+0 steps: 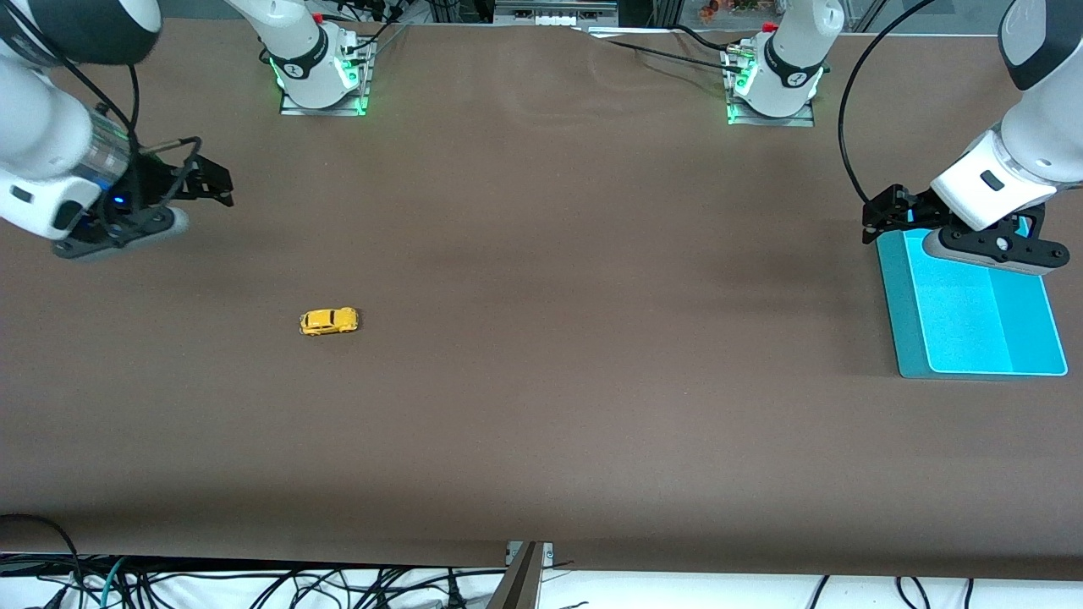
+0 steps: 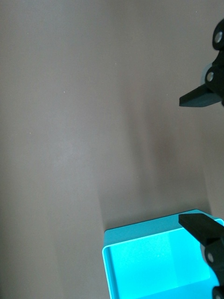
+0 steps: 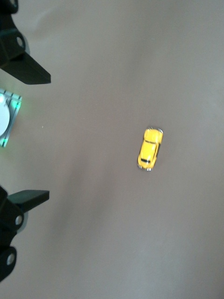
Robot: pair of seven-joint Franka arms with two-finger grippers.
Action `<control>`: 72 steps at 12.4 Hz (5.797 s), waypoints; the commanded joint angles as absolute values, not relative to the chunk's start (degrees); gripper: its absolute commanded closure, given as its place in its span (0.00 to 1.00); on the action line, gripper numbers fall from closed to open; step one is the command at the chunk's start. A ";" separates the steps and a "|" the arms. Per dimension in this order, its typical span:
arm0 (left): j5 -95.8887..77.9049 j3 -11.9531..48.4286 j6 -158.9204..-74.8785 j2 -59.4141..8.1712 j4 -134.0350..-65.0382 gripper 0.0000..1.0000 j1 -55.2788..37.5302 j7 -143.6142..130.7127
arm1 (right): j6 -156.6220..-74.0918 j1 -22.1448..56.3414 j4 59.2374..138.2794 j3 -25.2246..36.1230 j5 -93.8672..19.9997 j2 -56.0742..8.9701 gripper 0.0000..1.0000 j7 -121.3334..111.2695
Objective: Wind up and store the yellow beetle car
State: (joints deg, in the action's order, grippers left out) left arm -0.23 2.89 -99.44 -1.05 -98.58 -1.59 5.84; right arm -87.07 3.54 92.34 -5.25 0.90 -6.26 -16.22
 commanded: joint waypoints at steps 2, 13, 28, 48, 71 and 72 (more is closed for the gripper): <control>1.85 3.16 -98.09 -1.67 -96.86 0.00 -1.58 5.45 | -89.89 5.27 91.41 -5.10 0.79 -12.81 0.00 -31.42; 1.85 3.16 -98.09 -1.67 -96.86 0.00 -1.58 5.54 | -132.87 4.66 112.50 -5.63 0.35 -22.92 0.00 -80.50; 1.85 3.16 -98.09 -1.67 -96.86 0.00 -1.58 5.45 | -144.67 4.04 119.71 -5.63 -0.53 -25.40 0.82 -85.08; 1.76 3.08 -98.09 -1.67 -96.86 0.00 -1.58 5.54 | -149.59 -5.79 119.88 -4.04 -1.05 -29.00 0.91 -98.95; 1.76 3.08 -98.09 -1.67 -96.86 0.00 -1.58 5.54 | -137.56 -13.62 111.27 -9.23 -1.14 -26.64 0.09 -101.95; 1.76 3.08 -98.09 -1.67 -96.86 0.00 -1.50 5.45 | -135.72 -13.62 110.05 -9.32 -1.23 -26.20 0.01 -101.52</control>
